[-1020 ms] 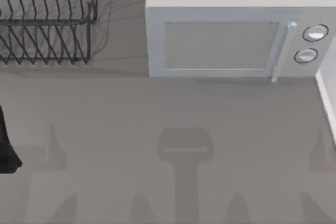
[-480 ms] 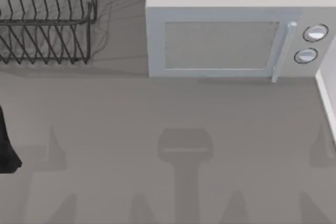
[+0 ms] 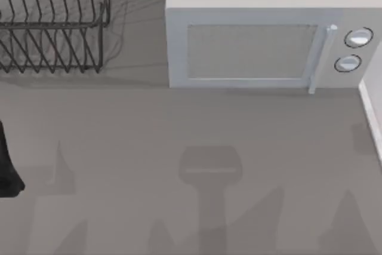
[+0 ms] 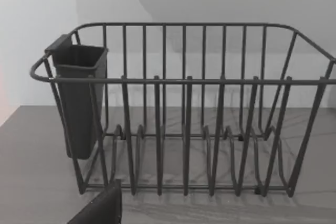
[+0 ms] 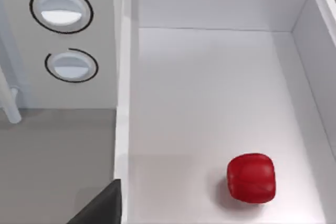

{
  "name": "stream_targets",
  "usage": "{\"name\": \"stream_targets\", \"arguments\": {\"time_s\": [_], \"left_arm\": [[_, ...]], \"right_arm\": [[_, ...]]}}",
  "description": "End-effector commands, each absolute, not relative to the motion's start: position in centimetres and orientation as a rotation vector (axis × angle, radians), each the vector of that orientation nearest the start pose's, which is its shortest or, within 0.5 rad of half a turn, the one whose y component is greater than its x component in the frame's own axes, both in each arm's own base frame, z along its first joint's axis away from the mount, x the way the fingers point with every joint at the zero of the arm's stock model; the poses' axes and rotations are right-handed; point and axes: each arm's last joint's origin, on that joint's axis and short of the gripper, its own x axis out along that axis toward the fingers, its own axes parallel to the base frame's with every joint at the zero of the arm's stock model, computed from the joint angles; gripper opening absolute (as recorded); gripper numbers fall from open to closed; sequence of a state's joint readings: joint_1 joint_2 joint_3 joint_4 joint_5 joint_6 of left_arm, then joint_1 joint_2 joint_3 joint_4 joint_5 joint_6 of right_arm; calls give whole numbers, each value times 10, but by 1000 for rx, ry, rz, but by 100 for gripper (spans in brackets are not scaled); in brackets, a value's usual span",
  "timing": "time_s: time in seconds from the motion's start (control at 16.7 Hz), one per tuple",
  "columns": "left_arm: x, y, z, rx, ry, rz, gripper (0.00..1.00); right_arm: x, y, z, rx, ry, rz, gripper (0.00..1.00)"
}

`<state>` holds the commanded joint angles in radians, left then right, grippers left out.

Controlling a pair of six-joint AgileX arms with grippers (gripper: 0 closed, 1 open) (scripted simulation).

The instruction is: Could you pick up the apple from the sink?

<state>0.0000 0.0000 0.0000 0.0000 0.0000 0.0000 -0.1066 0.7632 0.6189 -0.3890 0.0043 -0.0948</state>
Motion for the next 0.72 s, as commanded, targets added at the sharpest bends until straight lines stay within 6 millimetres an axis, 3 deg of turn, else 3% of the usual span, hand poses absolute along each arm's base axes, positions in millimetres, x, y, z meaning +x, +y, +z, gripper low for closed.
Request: {"name": "stream_targets", "arguments": {"time_s": [0.18,0.36,0.72], "left_arm": [[106,-1,160,0,0,0,100],[106,-1,160,0,0,0,100],[106,-1,160,0,0,0,100]], "right_arm": [[220,-32,273,-77,749,-93,100],[276,-50,272,-74,963,-91,100],[374,-94,222,-38,1338,-56,100]]}}
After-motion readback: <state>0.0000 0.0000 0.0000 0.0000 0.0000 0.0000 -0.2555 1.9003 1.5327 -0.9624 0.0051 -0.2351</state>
